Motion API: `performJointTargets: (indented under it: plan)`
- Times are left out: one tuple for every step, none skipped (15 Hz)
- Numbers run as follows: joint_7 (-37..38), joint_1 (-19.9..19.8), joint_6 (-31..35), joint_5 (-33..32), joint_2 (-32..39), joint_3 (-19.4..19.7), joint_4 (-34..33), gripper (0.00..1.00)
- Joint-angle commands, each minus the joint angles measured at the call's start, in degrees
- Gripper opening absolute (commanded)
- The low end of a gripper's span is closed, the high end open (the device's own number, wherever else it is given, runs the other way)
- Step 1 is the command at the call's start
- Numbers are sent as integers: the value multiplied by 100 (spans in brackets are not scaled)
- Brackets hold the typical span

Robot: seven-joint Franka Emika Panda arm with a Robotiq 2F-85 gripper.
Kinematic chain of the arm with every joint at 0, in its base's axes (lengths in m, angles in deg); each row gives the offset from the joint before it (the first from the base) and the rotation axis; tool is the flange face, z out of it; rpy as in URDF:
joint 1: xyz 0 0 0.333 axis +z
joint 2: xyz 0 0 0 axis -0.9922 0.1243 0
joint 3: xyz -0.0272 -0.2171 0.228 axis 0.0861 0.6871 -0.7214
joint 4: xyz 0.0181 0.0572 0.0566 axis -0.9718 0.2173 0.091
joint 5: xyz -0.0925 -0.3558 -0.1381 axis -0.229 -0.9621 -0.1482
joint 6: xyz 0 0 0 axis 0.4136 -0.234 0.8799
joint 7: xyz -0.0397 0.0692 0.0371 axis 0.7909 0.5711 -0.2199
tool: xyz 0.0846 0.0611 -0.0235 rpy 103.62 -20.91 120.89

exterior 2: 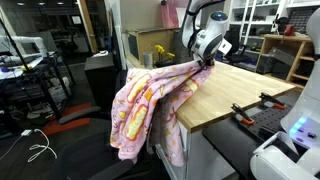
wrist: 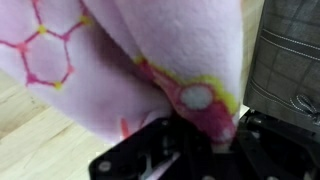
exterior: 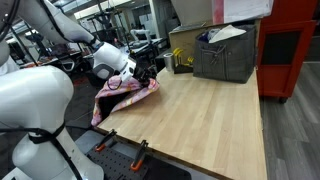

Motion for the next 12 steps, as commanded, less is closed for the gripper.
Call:
performJointTargets:
  plan:
    - [0, -3, -1, 0, -9, 0, 1, 10]
    - [0, -3, -1, 0, -10, 0, 3, 10]
    - [0, -3, -1, 0, -10, 0, 4, 10]
    - [0, -3, -2, 0, -10, 0, 4, 10]
    - [0, -3, -3, 0, -10, 0, 5, 10]
    - [0, -3, -3, 0, -10, 0, 5, 10]
    - [0, -3, -3, 0, -10, 0, 5, 10]
    - [0, -3, -3, 0, -10, 0, 5, 2]
    - [21, -32, -17, 3, 62, -32, -103, 2]
    - [25, -67, 4, 17, 105, -68, -156, 2]
    - [-15, -124, 1, 24, 110, -83, -178, 2]
    - [-61, -176, 2, -2, 112, -45, -192, 2]
